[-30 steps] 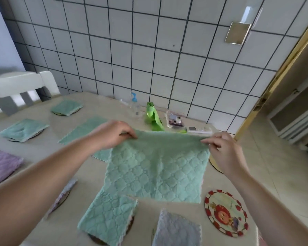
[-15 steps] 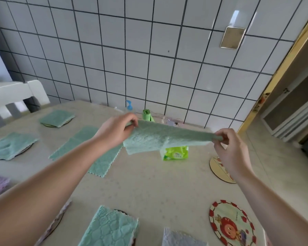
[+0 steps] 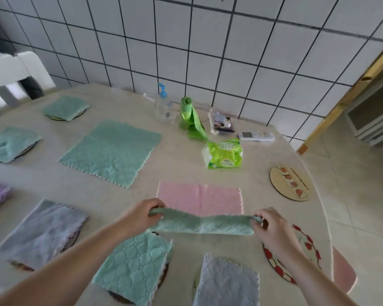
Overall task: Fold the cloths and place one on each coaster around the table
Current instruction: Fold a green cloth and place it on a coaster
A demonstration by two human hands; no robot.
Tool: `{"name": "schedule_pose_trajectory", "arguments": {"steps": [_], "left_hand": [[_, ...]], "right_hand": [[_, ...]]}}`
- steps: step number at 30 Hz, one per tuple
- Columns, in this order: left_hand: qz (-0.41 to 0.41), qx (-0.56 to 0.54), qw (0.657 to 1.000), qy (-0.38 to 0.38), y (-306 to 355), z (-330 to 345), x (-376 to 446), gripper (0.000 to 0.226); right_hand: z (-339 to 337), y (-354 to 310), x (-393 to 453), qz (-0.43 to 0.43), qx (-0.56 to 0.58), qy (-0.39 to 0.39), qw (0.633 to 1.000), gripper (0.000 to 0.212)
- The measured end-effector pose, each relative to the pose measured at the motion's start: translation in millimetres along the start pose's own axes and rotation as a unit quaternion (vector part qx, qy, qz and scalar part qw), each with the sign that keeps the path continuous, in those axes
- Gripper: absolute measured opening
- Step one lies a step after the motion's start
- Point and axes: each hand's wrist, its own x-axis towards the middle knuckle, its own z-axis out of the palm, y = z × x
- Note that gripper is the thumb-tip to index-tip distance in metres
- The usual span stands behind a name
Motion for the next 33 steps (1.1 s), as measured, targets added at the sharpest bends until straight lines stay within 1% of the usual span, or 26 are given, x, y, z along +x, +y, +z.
{"name": "schedule_pose_trajectory", "arguments": {"steps": [3, 7, 11, 15, 18, 24, 33], "left_hand": [[-0.034, 0.010, 0.999, 0.002, -9.0, 4.8, 8.4, 0.011], [-0.066, 0.013, 0.997, 0.031, -12.2, 3.3, 32.3, 0.018], [-0.096, -0.014, 0.993, 0.061, -15.2, 0.5, 64.6, 0.007], [-0.156, -0.043, 0.979, 0.123, -15.1, 2.3, 94.6, 0.019], [-0.180, -0.042, 0.973, 0.139, -15.0, 4.7, 110.9, 0.021], [-0.208, -0.007, 0.968, 0.137, -24.4, 5.9, 129.1, 0.028], [-0.220, 0.034, 0.969, 0.106, -22.6, 7.9, 131.9, 0.023]], "right_hand": [[10.1, 7.6, 14.2, 0.017, -0.007, -0.017, 1.000, 0.006], [20.0, 13.7, 42.1, 0.039, -0.011, -0.024, 0.999, 0.005], [28.5, 23.0, 74.0, 0.049, -0.016, -0.039, 0.998, 0.007], [37.3, 29.8, 100.3, 0.090, -0.002, -0.064, 0.994, 0.014], [45.3, 34.9, 116.4, 0.113, -0.001, -0.077, 0.991, 0.017], [56.2, 36.5, 138.7, 0.129, -0.020, -0.080, 0.988, 0.017], [63.6, 35.3, 155.7, 0.136, -0.086, -0.062, 0.985, 0.022]]}}
